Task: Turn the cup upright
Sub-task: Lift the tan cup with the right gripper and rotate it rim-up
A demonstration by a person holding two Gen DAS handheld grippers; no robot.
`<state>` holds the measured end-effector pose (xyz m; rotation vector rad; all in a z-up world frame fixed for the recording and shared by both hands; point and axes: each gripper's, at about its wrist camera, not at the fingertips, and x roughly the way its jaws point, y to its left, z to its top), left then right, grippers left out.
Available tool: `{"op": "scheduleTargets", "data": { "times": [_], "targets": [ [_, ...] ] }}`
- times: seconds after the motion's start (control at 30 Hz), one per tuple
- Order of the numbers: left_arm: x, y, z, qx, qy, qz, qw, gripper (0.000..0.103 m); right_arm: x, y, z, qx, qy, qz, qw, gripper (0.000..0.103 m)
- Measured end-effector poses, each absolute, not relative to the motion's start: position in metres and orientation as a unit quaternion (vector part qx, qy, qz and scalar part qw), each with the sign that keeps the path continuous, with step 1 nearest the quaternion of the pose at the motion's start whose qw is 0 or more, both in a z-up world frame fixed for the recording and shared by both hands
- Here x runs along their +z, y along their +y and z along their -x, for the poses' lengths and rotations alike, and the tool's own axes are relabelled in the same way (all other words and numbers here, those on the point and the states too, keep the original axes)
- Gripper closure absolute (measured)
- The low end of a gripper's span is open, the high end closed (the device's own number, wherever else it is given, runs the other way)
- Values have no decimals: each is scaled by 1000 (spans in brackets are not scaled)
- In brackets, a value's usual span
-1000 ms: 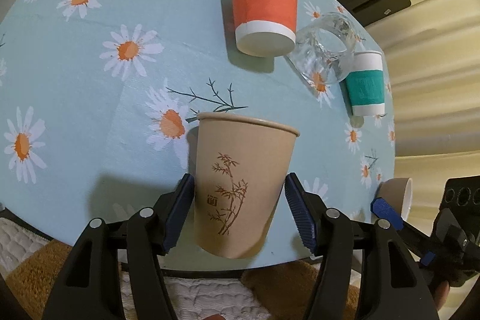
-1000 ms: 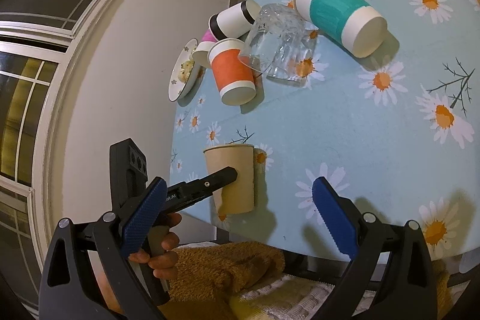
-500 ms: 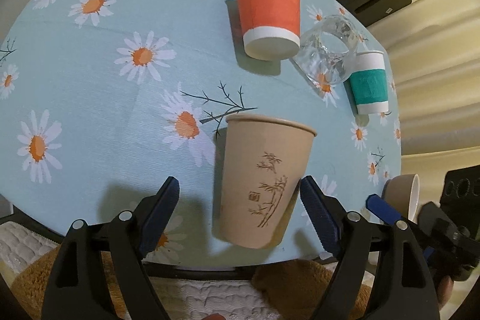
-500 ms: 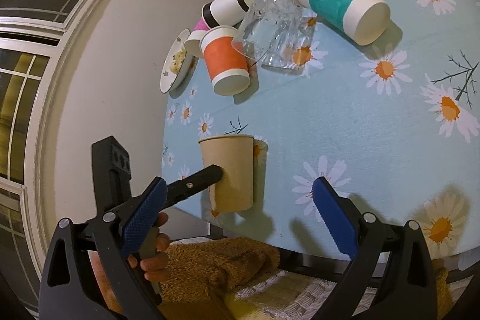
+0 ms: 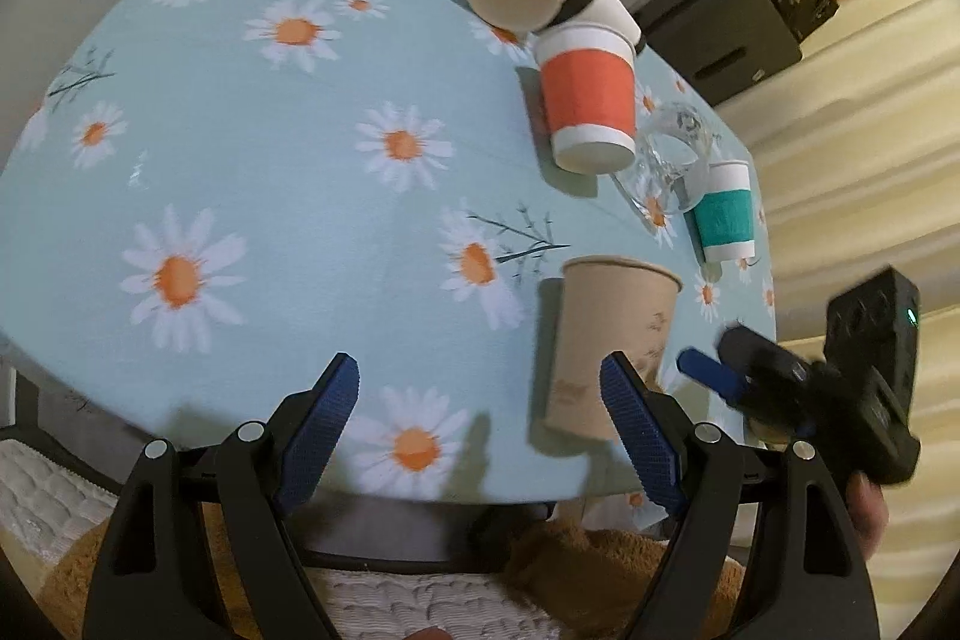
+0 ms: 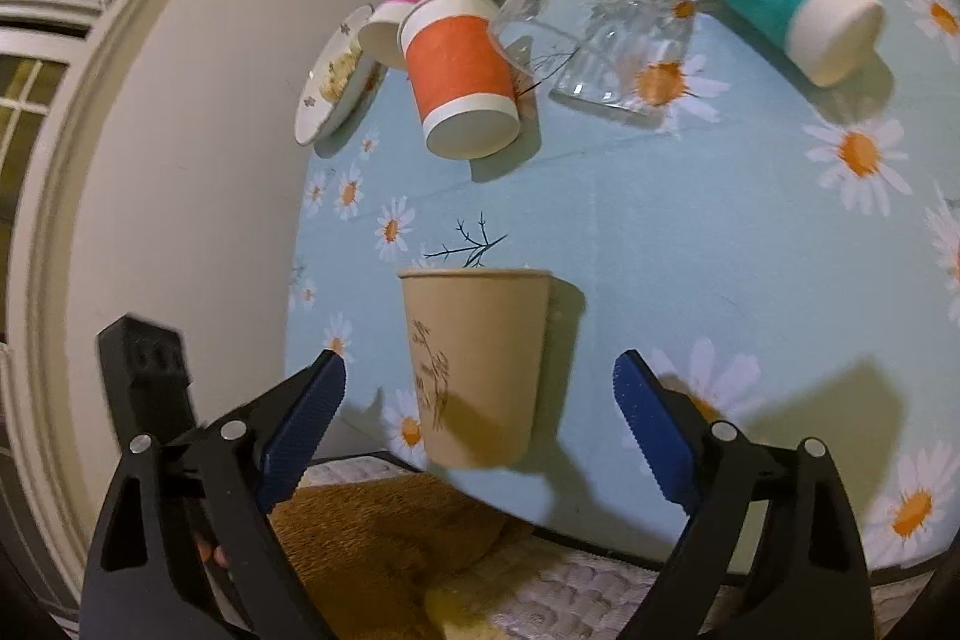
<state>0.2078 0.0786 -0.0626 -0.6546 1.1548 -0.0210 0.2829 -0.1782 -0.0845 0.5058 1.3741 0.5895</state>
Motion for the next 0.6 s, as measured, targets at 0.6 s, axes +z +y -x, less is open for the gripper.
{"op": "scheduleTargets", "data": {
  "times": [0.6],
  "targets": [
    [-85, 93, -184, -44, 498, 340, 797, 22, -104, -142, -295, 241, 642, -162, 709, 41]
  ]
}}
